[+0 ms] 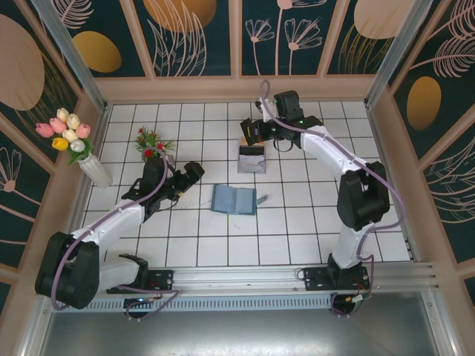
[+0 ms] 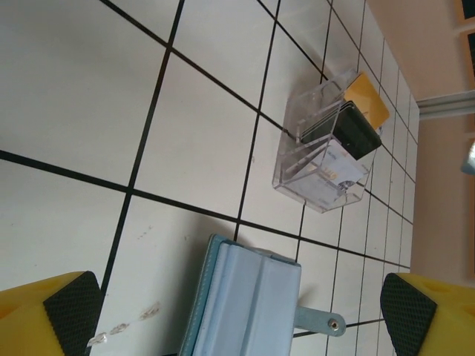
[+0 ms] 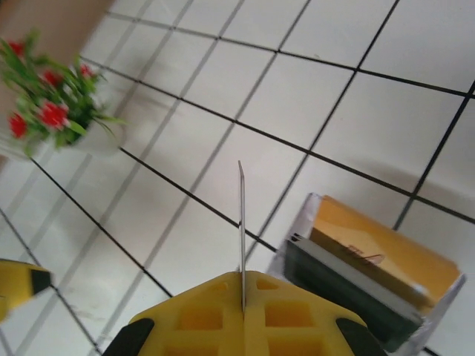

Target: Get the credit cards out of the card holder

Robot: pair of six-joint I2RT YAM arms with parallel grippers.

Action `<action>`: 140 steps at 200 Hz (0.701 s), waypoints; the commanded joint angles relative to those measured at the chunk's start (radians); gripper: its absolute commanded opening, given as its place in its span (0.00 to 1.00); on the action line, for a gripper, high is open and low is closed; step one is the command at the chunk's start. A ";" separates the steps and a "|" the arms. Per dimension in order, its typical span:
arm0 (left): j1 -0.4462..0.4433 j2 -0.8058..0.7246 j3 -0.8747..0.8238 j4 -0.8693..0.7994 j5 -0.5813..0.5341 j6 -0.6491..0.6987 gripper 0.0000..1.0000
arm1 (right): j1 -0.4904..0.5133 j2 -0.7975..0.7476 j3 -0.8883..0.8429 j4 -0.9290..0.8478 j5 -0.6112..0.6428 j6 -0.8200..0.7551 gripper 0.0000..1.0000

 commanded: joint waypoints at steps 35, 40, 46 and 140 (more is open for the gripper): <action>0.004 0.000 -0.010 0.013 0.010 0.024 0.99 | -0.005 0.094 0.163 -0.163 0.044 -0.403 0.00; 0.005 0.002 -0.010 0.014 0.010 0.025 0.99 | -0.005 0.102 0.176 -0.181 0.050 -0.436 0.00; 0.004 0.004 -0.011 0.015 0.010 0.024 0.99 | -0.005 0.114 0.200 -0.211 0.050 -0.484 0.00; 0.005 0.033 0.044 -0.023 0.028 0.035 0.99 | 0.002 0.169 0.271 -0.345 0.063 -0.878 0.00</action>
